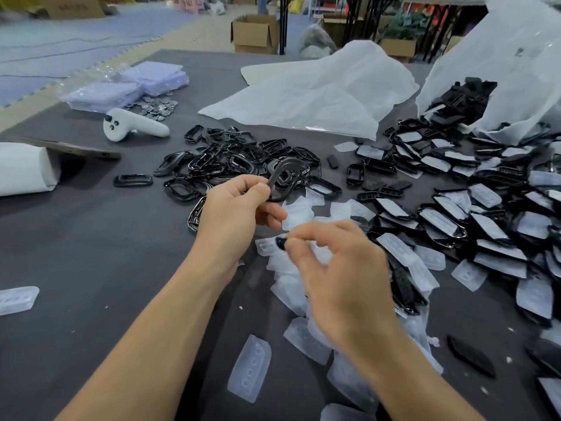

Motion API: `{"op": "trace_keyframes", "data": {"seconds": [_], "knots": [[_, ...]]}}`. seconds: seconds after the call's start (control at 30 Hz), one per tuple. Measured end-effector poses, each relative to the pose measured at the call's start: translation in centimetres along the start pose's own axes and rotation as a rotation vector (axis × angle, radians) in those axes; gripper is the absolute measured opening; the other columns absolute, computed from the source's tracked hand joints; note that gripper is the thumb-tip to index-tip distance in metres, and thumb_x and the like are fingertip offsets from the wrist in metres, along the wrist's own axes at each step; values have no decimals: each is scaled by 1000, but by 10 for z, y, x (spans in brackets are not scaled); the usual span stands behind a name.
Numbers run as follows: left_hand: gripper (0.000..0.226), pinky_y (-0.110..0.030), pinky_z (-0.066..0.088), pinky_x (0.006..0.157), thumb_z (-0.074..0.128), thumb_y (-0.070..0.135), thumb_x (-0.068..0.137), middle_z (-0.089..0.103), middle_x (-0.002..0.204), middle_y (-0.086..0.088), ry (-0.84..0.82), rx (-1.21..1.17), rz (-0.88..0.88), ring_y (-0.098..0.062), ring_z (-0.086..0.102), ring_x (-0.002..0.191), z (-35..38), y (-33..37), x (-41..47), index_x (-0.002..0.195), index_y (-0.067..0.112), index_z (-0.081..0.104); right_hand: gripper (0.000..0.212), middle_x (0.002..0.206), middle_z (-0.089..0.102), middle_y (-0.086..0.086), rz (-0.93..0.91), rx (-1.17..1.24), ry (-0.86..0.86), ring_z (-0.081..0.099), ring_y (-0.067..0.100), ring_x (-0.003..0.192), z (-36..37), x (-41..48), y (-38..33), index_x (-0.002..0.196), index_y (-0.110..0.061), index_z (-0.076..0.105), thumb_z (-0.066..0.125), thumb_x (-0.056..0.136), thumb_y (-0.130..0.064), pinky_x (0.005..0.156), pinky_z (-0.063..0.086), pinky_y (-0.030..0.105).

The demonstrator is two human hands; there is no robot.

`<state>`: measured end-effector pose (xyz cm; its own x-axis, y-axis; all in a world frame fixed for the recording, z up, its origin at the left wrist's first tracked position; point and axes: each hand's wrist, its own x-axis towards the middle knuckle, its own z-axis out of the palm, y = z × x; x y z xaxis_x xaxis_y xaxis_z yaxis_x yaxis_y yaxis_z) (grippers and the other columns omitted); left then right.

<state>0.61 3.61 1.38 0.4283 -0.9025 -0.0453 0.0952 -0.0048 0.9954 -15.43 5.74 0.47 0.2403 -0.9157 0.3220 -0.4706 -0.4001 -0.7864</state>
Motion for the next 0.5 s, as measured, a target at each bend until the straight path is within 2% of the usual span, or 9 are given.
{"op": "trace_keyframes", "data": {"seconds": [0.1,0.2,0.3,0.43,0.5], "knots": [[19,-26,55,52,53,7,103,70,63,-11,-67,-60,-36,-18,57,48,1,3,-2,90,17,63,13,67,69,-2,192,372,21,58,10,58,-12,15,6,83,-29,77,73,93,-22,56,48,20],[23,-22,46,48,55,6,101,64,58,-10,-155,-70,-20,-18,51,46,1,8,-5,86,17,68,17,59,65,2,354,568,-3,44,8,43,-24,27,9,80,-20,81,73,94,-16,42,37,17],[38,-22,45,48,56,8,100,62,56,-7,-175,-94,-29,-20,49,50,3,11,-6,73,23,77,24,59,66,7,422,700,-1,48,11,43,-33,34,14,79,-17,81,68,96,-6,40,39,20],[32,-29,45,59,57,14,99,53,48,-3,-197,-149,-69,-14,44,43,4,14,-7,76,12,77,32,68,70,8,426,739,-25,57,14,52,-39,35,18,89,-16,81,62,94,9,49,49,22],[30,-27,47,56,60,17,94,46,45,-1,-254,-162,-72,-11,38,39,3,14,-8,71,11,78,27,68,71,9,423,737,-26,58,14,53,-41,36,20,96,-11,77,64,92,11,49,48,23]]}}
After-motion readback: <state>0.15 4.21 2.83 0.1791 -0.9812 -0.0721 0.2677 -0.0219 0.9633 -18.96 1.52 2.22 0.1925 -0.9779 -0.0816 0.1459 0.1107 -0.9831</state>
